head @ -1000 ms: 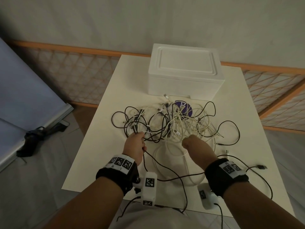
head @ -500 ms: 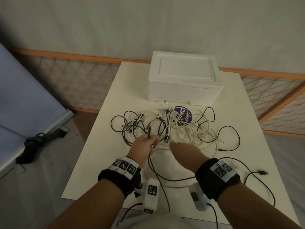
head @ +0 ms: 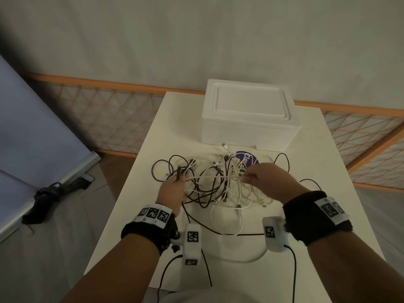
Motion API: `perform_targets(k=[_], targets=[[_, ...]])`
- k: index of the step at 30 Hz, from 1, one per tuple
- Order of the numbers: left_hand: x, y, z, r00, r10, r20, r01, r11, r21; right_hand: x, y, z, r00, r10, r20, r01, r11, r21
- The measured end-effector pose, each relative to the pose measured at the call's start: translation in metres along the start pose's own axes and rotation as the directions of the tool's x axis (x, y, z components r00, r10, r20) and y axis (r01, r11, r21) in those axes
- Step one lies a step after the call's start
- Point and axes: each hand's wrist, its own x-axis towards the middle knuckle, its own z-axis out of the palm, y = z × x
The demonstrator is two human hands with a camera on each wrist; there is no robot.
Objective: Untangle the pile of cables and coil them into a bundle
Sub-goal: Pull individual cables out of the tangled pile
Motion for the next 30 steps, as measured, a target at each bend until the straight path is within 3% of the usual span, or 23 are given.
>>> perform_targets(k=[5, 8, 12, 14, 16, 18, 19, 27, 30], targets=[[0.017, 0.002, -0.033, 0.986, -0.084, -0.146, 0.069, 0.992, -0.107, 0.004, 0.018, 0.008, 0.995, 0.104, -0.011, -0.104, 0.983, -0.151], [0.018, 0.007, -0.038, 0.987, -0.091, -0.133, 0.085, 0.995, -0.049, 0.007, 0.013, 0.01, 0.971, 0.065, -0.23, -0.13, 0.951, -0.281], [0.013, 0.023, -0.027, 0.995, 0.024, -0.095, -0.02, 0.999, 0.035, 0.015, -0.008, 0.001, 0.896, 0.063, -0.44, -0.227, 0.916, -0.331], [0.006, 0.03, -0.017, 0.998, 0.055, -0.012, -0.055, 0.998, 0.014, 0.019, -0.015, -0.001, 0.862, 0.017, -0.507, -0.152, 0.962, -0.227], [-0.003, 0.034, -0.006, 0.995, 0.077, 0.069, -0.075, 0.997, -0.024, 0.019, -0.027, -0.005, 0.879, 0.034, -0.476, 0.01, 0.996, 0.09], [-0.012, 0.038, 0.007, 0.988, 0.087, 0.128, -0.078, 0.994, -0.074, 0.018, -0.039, -0.005, 0.913, 0.116, -0.39, 0.077, 0.892, 0.445], [-0.016, 0.04, 0.012, 0.985, 0.09, 0.147, -0.077, 0.993, -0.09, 0.018, -0.045, -0.002, 0.918, 0.127, -0.376, 0.095, 0.849, 0.52], [-0.027, 0.051, 0.032, 0.973, 0.108, 0.206, -0.097, 0.993, -0.065, 0.019, -0.065, 0.026, 0.958, 0.068, -0.279, 0.088, 0.854, 0.512], [-0.034, 0.051, 0.033, 0.963, 0.169, 0.208, -0.18, 0.983, 0.034, 0.016, -0.065, 0.033, 0.962, 0.06, -0.267, 0.079, 0.872, 0.484]])
